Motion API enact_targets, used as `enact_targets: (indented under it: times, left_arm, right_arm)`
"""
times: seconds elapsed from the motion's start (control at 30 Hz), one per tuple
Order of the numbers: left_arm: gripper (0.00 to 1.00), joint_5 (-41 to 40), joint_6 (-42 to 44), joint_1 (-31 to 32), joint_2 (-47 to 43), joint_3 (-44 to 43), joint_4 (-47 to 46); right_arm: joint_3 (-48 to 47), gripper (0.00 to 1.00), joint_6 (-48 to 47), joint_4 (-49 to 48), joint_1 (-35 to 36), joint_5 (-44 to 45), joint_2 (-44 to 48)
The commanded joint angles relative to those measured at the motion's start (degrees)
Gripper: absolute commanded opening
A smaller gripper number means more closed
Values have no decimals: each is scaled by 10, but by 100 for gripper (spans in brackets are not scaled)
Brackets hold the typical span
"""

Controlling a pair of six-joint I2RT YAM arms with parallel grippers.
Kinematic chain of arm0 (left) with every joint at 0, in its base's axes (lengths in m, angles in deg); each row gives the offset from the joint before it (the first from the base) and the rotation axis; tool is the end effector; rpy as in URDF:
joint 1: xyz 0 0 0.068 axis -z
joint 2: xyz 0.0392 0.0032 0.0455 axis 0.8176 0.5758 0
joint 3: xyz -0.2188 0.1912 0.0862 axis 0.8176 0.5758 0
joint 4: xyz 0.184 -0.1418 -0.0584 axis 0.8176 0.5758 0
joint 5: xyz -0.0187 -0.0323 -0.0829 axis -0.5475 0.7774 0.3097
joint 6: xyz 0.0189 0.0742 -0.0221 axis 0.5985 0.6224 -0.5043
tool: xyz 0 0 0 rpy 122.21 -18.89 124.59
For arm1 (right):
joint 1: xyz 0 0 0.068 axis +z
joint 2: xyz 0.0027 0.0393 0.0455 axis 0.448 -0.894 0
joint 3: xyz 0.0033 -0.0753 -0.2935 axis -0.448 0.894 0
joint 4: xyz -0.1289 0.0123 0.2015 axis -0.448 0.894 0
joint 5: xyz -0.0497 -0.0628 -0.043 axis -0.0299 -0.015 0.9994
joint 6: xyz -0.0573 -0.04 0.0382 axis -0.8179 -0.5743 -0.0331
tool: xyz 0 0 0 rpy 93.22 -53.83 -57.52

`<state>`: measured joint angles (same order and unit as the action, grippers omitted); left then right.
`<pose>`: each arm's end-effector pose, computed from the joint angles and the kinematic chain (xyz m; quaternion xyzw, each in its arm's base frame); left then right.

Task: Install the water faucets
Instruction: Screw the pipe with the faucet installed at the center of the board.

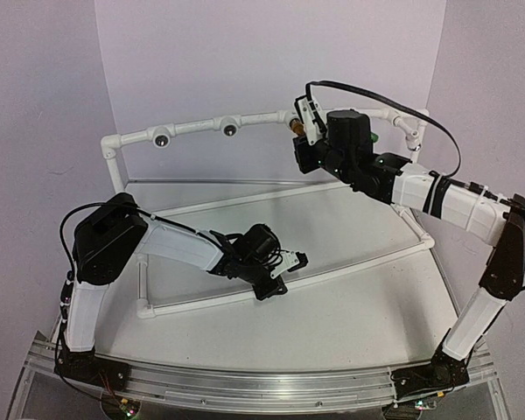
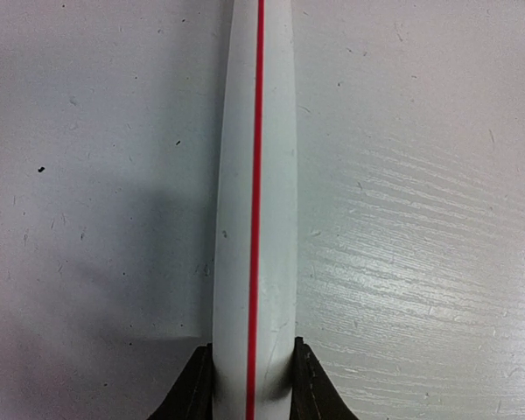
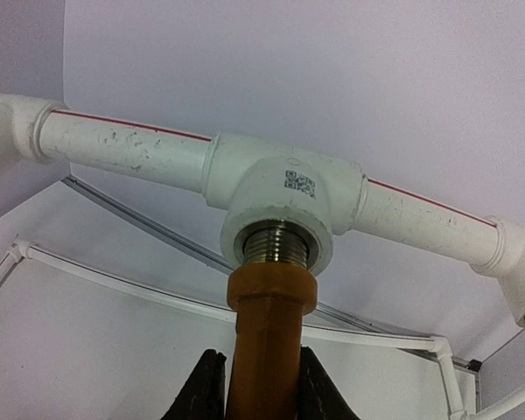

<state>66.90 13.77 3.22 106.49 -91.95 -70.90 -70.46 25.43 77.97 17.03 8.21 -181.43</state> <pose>0.2400 -0.4052 0.1363 0.5797 0.7426 -0.1891 0.2770 0.3205 0.2785 0.4195 -0.2548 0.7026 0.0801 0.6596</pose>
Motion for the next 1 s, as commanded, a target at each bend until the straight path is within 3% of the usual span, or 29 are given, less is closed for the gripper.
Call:
enact_targets:
  times: [0.0,0.57,0.97]
  left_arm:
    - [0,20,-8,25,58,5,57]
    - [0,20,-5,29,68,-7,67]
    - [0,24,-5,31,67,-8,69]
  right_arm:
    - [-47,0,28,-46,-5,-52,10]
    - [-156,0,139,44,3,-24,-9]
    - [-161,0,214,34,3,-17,-22]
